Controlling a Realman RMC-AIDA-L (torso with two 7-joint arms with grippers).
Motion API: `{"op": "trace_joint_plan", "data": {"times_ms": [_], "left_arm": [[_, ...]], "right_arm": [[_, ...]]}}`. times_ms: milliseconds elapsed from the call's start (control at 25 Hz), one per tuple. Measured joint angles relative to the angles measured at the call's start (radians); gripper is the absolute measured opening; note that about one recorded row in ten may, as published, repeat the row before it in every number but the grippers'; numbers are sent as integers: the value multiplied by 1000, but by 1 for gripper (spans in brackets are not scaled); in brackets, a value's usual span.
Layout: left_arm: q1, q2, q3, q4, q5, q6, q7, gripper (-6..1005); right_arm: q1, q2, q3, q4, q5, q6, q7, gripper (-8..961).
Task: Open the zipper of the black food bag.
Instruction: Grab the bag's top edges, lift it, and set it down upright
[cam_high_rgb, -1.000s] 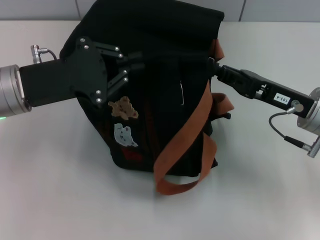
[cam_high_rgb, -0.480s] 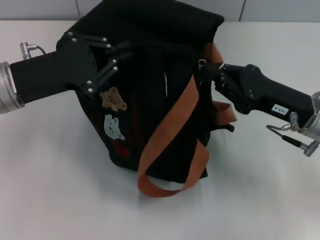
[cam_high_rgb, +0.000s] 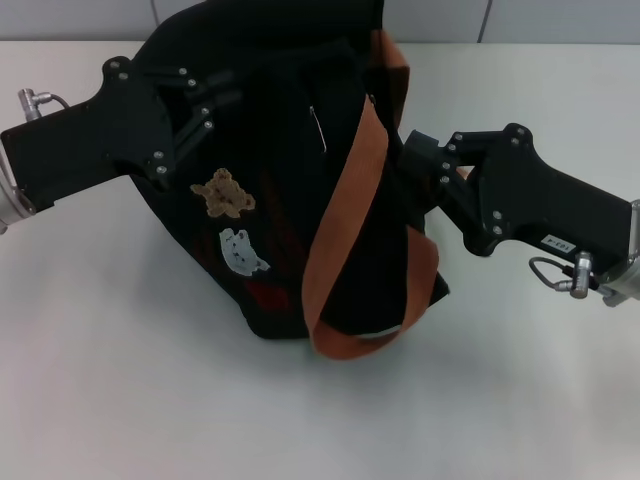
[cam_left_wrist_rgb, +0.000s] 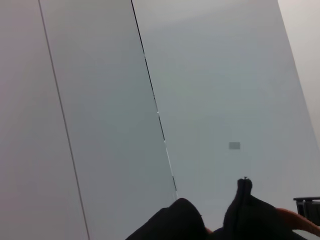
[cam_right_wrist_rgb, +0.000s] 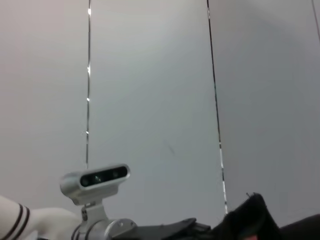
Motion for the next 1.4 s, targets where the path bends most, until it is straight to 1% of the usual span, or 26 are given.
{"op": "trace_joint_plan", "data": {"times_ms": [160,200,240,280,360,400,440,520,560,600,640,720,800,840,960,1000,1040,1080,1280,1400], "left_arm": [[2,1,-1,0,0,0,-2,90],[2,1,-1,0,0,1,-2,90],[2,1,-1,0,0,1,-2,90],[2,2,-1,0,-1,2,-2,90],[1,2,-1,0,-2,3,-2,91],[1,2,-1,0,-2,4,-2,91],[1,2,-1,0,-2,4,-2,90],[-1,0,3,0,-3,4,-2,89],[-2,-1,5,-1,-3,4,-2,89],[-5,-2,6,-8,-3,4,-2,88],[-5,-2,6,-8,-3,4,-2,88],[-9,-2,7,-16,-3,6,-1,88],[-12,-1,7,-22,-3,8,2,88],[-12,-1,7,-22,-3,8,2,88],[-15,-2,8,-22,-3,8,4,88],[-17,-3,8,-22,-3,8,5,88],[-18,-3,8,-23,-3,8,6,88],[-18,-3,8,-23,-3,8,6,88],[-23,-3,10,-23,-3,6,7,88],[-27,-3,10,-23,-2,7,7,87]], "right_arm": [[-8,1,19,8,15,34,-1,13],[-15,1,31,19,42,71,-5,20],[-15,1,31,19,42,71,-5,27],[-17,1,37,29,60,107,-28,34],[-17,2,41,39,64,125,-49,48],[-13,3,48,74,78,155,-124,55],[-13,3,48,74,78,155,-124,62],[-7,5,54,119,87,172,-229,76],[-3,5,57,147,89,180,-298,83],[5,6,64,193,89,187,-416,90],[5,6,64,193,89,187,-416,97],[14,6,79,235,89,195,-506,111],[29,6,114,284,89,217,-615,179],[29,6,114,284,89,217,-615,213],[41,6,157,325,88,240,-727,315],[44,6,189,354,85,253,-807,345],[44,6,189,354,85,253,-807,375],[46,6,203,368,83,259,-847,405],[65,6,248,432,81,288,-1011,392],[72,6,294,468,81,302,-1124,395]]}}
